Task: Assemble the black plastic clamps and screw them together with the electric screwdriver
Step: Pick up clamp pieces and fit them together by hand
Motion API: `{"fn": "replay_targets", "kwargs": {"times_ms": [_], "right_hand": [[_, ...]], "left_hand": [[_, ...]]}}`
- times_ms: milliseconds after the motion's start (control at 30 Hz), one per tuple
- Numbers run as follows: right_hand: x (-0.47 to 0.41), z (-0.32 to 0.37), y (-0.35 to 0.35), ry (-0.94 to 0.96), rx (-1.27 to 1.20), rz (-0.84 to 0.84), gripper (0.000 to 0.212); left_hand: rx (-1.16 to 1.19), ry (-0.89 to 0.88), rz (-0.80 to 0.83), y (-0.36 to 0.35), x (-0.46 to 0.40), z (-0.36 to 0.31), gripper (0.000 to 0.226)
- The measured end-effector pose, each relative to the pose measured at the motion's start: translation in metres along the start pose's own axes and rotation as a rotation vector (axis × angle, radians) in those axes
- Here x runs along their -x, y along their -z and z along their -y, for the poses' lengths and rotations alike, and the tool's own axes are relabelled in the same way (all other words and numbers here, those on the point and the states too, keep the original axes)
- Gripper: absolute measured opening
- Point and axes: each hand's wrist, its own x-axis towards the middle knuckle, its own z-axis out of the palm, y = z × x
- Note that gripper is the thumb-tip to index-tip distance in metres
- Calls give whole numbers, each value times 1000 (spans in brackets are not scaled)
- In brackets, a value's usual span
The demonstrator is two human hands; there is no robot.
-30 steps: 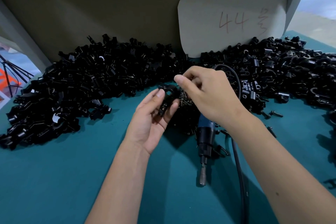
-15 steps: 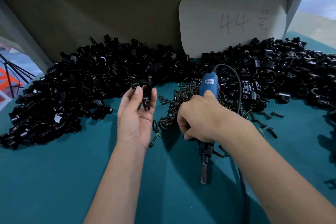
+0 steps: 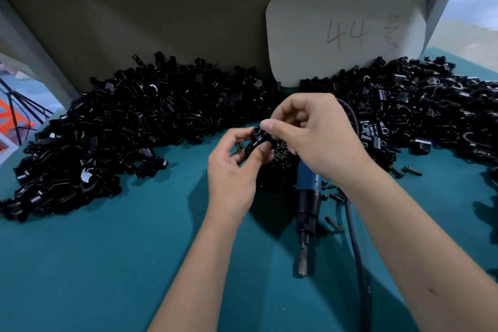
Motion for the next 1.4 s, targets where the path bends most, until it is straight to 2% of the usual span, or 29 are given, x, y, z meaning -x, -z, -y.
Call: {"fn": "replay_targets", "kwargs": {"times_ms": [133,333,600,700,800,900,1100,1233,1333,1400], "right_hand": [[0,-1,0,-9,30,-11,20],[0,-1,-1,50,158,-122,23],[2,-4,-8,179,236,-88,24],[0,0,-2,265,311,1,15],[-3,-3,6,185,138,-20,13],[-4,-12,11,83,29,58,12],[0,-18,4,-51,-302,117,6],[1,-20,-1,-159,-376,114,14],[2,-20,-3,-178,-439,148,3],[3,-19,-4,-187,-566,202,11]], "left_hand": [[59,-4,0,0,-1,0,18],[117,9,40,-6,2,-1,20],[78,48,-22,-7,2,-2,17],[252,144,-53,-4,1,-7,22],[520,266,-22,0,-1,-14,24],[628,350,30,2,1,-17,17],[615,391,66,1,4,-18,34],[521,358,69,-2,6,-16,24],[577,388,44,-1,4,-17,31],[640,418,22,0,4,-18,35]]}}
